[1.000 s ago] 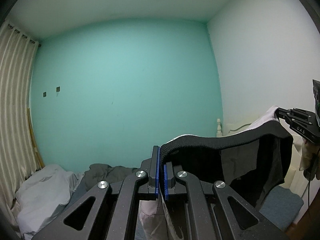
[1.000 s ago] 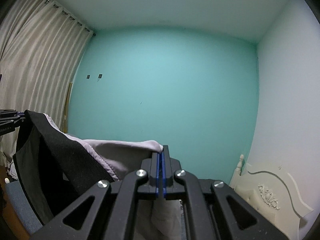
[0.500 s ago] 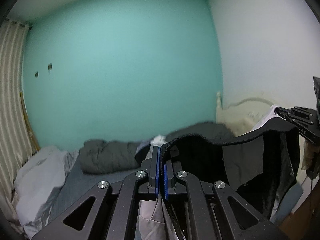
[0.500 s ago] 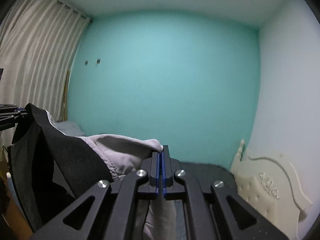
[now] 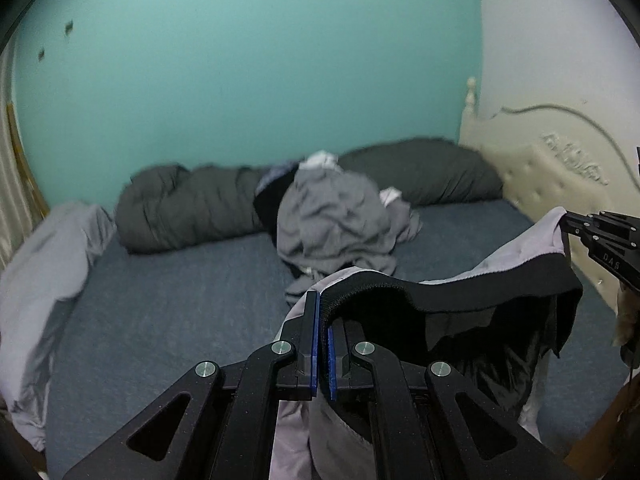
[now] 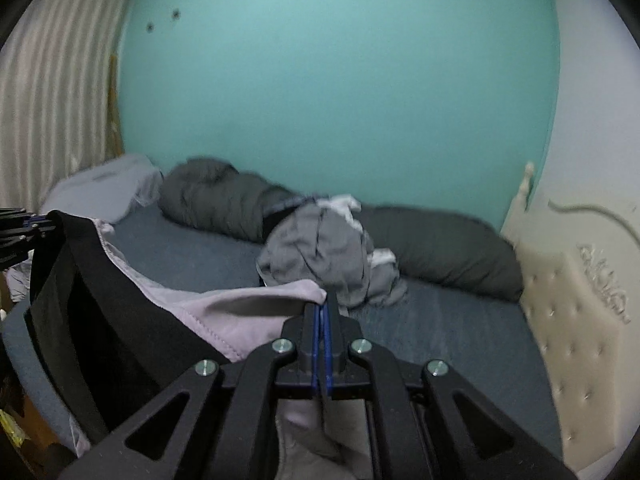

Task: Fold clothes
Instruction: 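Hold the lavender jacket up with both tools, spreading it between them, then lower the lavender jacket onto the bed and open both tools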

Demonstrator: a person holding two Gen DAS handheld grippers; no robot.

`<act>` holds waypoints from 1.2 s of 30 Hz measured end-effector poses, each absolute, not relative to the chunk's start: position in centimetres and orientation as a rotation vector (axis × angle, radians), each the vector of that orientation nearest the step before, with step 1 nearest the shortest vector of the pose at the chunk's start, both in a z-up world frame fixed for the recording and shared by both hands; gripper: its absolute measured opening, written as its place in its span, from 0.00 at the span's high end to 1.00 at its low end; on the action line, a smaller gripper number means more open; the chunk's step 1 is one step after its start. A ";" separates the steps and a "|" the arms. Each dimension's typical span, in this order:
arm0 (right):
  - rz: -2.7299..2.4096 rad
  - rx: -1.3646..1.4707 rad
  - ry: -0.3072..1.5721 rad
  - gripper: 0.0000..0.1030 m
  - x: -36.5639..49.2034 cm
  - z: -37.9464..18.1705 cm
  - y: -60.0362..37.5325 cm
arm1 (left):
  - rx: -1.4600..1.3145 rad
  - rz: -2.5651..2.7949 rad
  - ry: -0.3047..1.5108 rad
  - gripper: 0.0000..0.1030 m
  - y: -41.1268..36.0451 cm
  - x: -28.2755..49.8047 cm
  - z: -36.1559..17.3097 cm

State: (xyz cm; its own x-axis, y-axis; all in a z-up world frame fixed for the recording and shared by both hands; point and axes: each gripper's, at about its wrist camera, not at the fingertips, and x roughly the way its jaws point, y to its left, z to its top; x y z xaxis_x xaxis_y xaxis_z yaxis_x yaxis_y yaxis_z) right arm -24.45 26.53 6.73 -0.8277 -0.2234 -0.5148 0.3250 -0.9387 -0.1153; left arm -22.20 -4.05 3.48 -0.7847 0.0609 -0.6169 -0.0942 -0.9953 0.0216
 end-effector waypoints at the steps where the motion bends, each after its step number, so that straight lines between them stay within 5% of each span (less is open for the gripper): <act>1: -2.737 0.769 0.282 0.99 -25.9 5.2 26.5 | -1.024 2.882 0.074 0.97 -4.1 -23.5 2.1; 20: -2.676 1.205 0.236 0.98 -49.3 -17.8 27.3 | -1.474 2.651 -0.054 0.96 -3.0 -47.6 -22.3; 21: -2.674 1.215 0.226 0.98 -49.9 -18.8 27.5 | -1.510 2.620 -0.081 0.93 -2.8 -48.3 -23.7; 23: -2.672 1.255 0.208 0.98 -51.0 -21.0 28.0 | -1.547 2.579 -0.167 0.73 -3.0 -49.0 -26.4; 25: -2.658 1.303 0.182 0.97 -51.9 -23.3 28.3 | -1.554 2.556 -0.230 0.37 -3.4 -48.9 -27.5; 27: -2.655 1.323 0.164 0.95 -52.1 -24.6 28.6 | -1.547 2.528 -0.297 0.37 -3.9 -48.5 -28.3; 31: -2.727 1.293 0.163 0.74 -51.4 -25.2 29.6 | -1.498 2.559 -0.295 0.34 -5.3 -46.6 -27.3; 34: -2.781 1.269 0.163 0.43 -50.8 -25.6 30.3 | -1.512 2.543 -0.299 0.34 -6.9 -43.9 -26.7; 36: -2.811 1.243 0.096 0.43 -50.0 -24.8 31.2 | -1.521 2.542 -0.289 0.34 -8.1 -41.8 -26.3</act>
